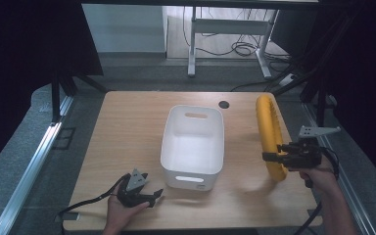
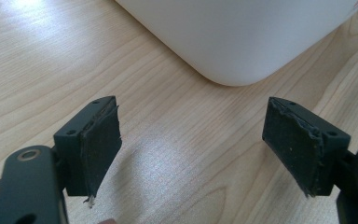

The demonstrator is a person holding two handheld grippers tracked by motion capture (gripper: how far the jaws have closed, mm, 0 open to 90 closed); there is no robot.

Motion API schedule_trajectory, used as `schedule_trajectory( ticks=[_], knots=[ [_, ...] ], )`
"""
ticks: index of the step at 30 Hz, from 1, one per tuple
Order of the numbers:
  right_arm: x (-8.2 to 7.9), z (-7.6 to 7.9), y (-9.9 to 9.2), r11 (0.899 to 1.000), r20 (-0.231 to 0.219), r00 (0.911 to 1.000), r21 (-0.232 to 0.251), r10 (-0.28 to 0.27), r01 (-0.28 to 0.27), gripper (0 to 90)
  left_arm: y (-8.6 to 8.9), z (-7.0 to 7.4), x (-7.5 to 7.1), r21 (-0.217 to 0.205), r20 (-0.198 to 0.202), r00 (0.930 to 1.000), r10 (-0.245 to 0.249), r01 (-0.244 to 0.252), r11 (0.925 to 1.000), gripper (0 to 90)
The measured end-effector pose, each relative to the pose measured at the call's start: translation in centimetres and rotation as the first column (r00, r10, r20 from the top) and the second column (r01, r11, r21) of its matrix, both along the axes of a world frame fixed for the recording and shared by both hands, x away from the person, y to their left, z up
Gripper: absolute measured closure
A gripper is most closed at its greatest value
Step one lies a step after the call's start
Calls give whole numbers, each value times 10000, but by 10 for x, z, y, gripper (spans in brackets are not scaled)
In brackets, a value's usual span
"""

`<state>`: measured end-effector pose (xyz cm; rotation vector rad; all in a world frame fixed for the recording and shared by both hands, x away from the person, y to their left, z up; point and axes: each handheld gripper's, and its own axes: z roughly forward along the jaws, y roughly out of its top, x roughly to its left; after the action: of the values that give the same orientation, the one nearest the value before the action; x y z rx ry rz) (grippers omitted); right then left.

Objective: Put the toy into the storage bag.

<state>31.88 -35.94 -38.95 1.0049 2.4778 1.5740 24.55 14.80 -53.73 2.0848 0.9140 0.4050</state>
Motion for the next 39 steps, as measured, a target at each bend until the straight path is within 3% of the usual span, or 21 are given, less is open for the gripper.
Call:
schedule_trajectory(
  ticks=[6,18,26,29,32,33,35,39],
  knots=[
    [0,3,2,9970,295,9996,778,36,-58,510,0,0,0,9,2,10000,-15,15,10000,193],
    [-2,4,10,9893,700,9971,1445,-304,200,509,0,-1,0,43,-27,10000,-25,26,10000,193],
    [-1,6,17,9714,1111,9882,2240,-1052,782,507,-1,-2,1,32,-64,10000,-47,47,10000,193],
    [-3,10,26,9584,1494,9740,2552,-1701,1282,507,-1,-1,1,44,-58,10000,-49,50,10000,193],
    [-5,11,31,9538,1686,9671,2649,-1907,1419,506,-1,-1,1,45,-59,10000,-52,52,10000,193],
    [-8,14,36,9491,1935,9589,2771,-2077,1496,506,-1,-1,0,36,-42,10000,-40,40,10000,193],
    [-9,14,38,9481,2046,9555,2801,-2124,1508,506,0,-1,0,34,-35,10000,-38,38,10000,193],
    [-14,19,48,9291,2422,9366,3307,-2531,1656,505,0,-1,0,54,-55,10000,-50,50,10000,193]
  ],
)
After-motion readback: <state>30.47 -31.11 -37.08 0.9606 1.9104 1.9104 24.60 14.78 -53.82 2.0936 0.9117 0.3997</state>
